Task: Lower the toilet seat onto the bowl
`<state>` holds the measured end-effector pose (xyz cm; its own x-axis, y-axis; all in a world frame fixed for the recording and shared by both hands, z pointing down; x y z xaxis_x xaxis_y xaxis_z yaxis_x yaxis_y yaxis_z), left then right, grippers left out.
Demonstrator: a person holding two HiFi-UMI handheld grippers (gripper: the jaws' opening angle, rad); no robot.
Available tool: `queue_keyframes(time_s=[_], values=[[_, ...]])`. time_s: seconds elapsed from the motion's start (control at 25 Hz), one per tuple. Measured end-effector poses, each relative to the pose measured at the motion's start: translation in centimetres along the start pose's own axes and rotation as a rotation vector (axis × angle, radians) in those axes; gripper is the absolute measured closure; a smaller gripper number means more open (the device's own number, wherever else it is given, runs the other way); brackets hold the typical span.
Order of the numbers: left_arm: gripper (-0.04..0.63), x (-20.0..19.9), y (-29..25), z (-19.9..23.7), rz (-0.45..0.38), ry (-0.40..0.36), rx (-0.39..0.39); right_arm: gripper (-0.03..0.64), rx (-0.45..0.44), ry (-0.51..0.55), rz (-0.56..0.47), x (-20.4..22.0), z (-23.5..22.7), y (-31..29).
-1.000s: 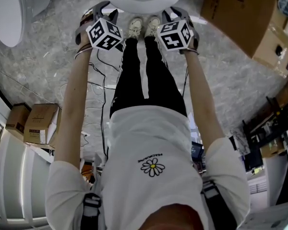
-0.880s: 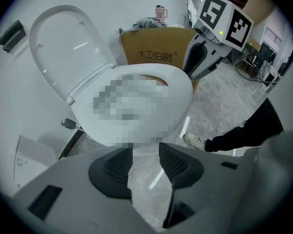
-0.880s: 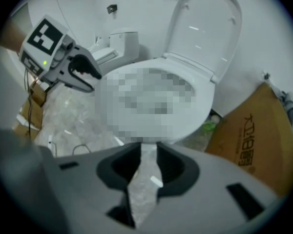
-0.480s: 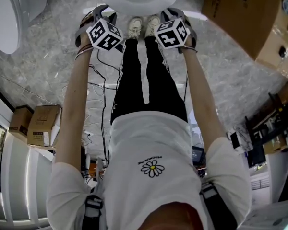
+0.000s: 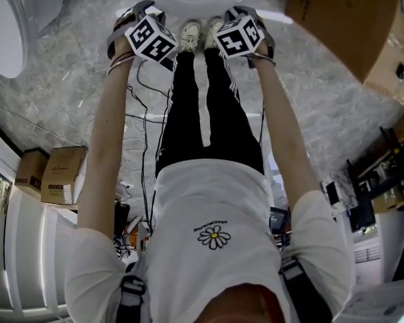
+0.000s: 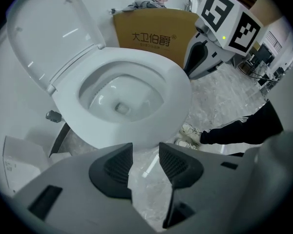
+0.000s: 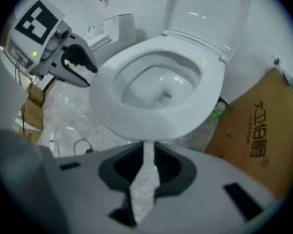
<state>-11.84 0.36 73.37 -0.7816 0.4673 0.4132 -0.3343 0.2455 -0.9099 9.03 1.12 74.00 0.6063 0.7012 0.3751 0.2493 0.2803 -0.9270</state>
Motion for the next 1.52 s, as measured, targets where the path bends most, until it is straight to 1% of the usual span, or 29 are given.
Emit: queue_keyframes(time_s=[0.12,0.32,0.44,0.6,0.76,1.0,1.08,1.16,1.24,1.32,1.4,1.52], values=[[0.413,0.1,-0.6,0.0,0.022,0.003,0.015,0.531,0.008,-0.008,0.007,0.1,-0.1,-0.4],[0.416,0.2,-1.2,-0.2,0.012,0.035,0.016,0.531,0.006,-0.015,0.015,0.4,0.1,-1.4],[0.416,-0.2,-1.9,-0.7,0.012,0.035,0.029,0.532,0.003,-0.024,0.012,0.7,0.0,-1.9],[0.414,0.1,-2.0,-0.6,-0.007,0.046,0.009,0.532,0.003,-0.037,-0.009,0.6,0.0,-2.2],[0.411,0.3,-2.0,-0.9,-0.017,0.038,-0.006,0.533,0.000,-0.054,-0.019,1.0,0.1,-2.3],[0.410,-0.1,-2.4,-0.7,-0.028,0.052,-0.006,0.534,0.004,-0.018,0.031,1.6,0.7,-3.8],[0.408,-0.1,-2.3,-0.7,-0.027,0.060,-0.009,0.537,0.011,-0.034,0.025,1.5,0.8,-3.7],[0.410,0.0,-2.3,-0.7,-0.017,0.073,-0.020,0.537,0.011,-0.050,0.016,1.4,0.9,-3.5],[0.419,0.0,-2.2,-0.6,0.002,0.102,-0.025,0.537,0.015,-0.046,0.013,1.3,0.8,-3.0],[0.452,-0.4,-1.9,-0.4,0.009,0.149,-0.035,0.537,0.025,-0.041,0.009,1.0,0.5,-2.2],[0.460,-1.2,-0.9,0.3,-0.012,0.186,-0.064,0.537,0.036,-0.041,0.001,0.5,0.1,-1.1],[0.460,-3.3,1.1,1.4,-0.062,0.205,-0.098,0.537,0.059,-0.045,-0.030,-0.9,-0.6,0.8]])
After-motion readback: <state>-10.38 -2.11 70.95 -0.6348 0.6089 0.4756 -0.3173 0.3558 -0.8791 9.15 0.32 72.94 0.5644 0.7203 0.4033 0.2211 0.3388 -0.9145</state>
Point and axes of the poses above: the fingertips, and each gripper's own axes: y backward along the fingers, z to its left, x out of its underside, the point moved 6 cm from there along y, backward along the fingers, and after that the axes turned 13 degrees about -z, right-handed, at the moved point
